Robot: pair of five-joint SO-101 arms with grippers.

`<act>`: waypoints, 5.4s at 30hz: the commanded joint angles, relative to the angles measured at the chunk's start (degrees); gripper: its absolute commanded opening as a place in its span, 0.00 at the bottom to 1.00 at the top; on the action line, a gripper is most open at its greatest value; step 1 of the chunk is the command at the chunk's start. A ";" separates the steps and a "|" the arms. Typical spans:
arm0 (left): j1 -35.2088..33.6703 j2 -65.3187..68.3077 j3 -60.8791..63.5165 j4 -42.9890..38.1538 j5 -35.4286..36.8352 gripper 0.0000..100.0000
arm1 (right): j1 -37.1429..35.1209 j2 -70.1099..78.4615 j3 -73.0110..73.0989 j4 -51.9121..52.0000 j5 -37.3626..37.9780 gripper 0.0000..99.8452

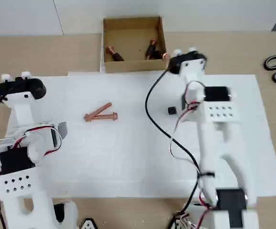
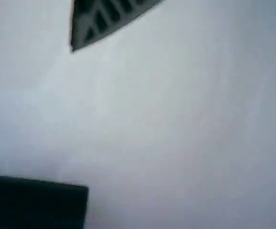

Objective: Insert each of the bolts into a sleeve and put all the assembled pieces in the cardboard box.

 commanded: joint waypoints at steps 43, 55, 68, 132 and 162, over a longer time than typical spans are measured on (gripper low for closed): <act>-0.26 -0.62 4.35 1.41 0.00 0.24 | 2.68 23.43 -22.33 -6.90 -2.73 0.15; -0.26 -0.62 4.44 1.67 0.00 0.24 | 2.68 32.40 -24.88 -10.51 -2.73 0.15; -0.26 -0.62 4.44 1.67 0.00 0.24 | 3.21 38.99 -28.66 -10.33 -3.16 0.05; 17.05 90.64 -67.56 2.81 -6.15 0.13 | 2.42 19.74 -40.79 17.27 -2.81 0.00; 21.98 90.64 -86.29 23.38 -6.33 0.01 | 2.42 19.74 -40.70 16.66 -3.25 0.00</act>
